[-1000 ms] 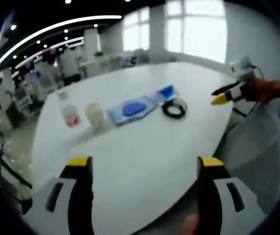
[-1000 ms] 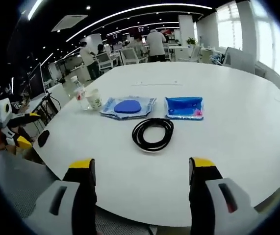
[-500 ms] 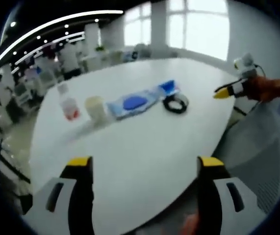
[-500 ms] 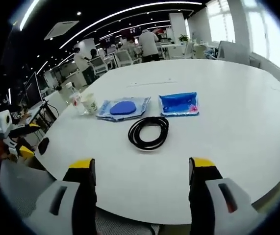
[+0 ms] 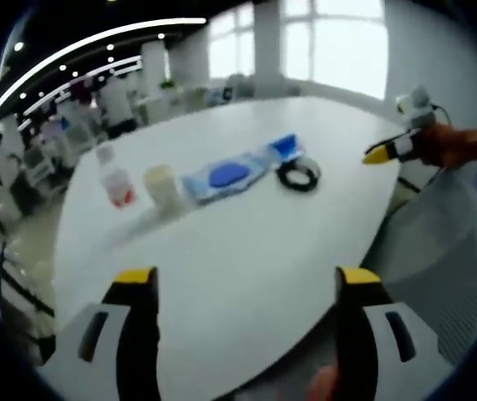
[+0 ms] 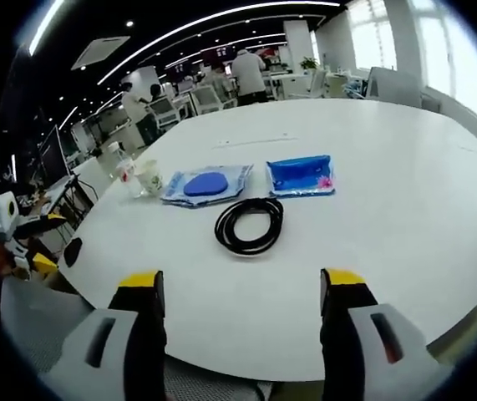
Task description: Arrange the tabletop items into an orderly group along one side of the table until the central work area is clear of visible clutter.
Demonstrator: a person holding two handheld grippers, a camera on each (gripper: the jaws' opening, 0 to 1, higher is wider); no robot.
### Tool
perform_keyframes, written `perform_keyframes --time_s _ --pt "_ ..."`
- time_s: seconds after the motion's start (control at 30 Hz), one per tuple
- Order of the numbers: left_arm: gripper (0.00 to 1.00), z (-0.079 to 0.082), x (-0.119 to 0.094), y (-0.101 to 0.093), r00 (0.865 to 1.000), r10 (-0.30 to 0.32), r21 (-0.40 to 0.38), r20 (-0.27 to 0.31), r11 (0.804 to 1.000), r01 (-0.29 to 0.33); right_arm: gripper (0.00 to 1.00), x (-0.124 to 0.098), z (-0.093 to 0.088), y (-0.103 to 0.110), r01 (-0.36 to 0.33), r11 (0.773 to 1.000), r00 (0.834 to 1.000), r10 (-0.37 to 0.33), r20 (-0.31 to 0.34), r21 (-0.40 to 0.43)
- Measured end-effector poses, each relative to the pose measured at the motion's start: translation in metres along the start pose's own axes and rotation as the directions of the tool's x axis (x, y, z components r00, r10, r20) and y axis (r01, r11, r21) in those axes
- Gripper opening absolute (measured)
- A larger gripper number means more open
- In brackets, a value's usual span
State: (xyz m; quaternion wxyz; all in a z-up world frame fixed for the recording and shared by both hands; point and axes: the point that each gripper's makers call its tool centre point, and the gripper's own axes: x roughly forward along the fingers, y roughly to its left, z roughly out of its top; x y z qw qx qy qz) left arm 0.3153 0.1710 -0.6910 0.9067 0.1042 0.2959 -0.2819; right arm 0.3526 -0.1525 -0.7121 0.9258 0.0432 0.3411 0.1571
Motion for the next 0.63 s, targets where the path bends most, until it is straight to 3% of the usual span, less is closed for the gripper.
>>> perform_keyframes --time_s 0.17,0.3,0.63 --pt "0.84 0.001 0.001 -0.003 1.0 -0.011 0.013 0.0 1.0 0.011 0.77 0.001 -0.002 0.005 -0.01 1.0 1.0 0.01 -0.014 -0.026" --pt "0.77 0.001 0.003 -0.011 0.999 -0.045 0.036 -0.005 0.998 0.045 0.77 0.002 -0.002 0.006 -0.011 0.999 1.0 0.01 -0.017 -0.031" --pt "0.76 -0.004 0.005 -0.019 0.997 -0.072 0.072 -0.037 0.995 0.075 0.77 0.001 -0.001 0.003 -0.004 1.0 1.0 0.004 -0.012 -0.019"
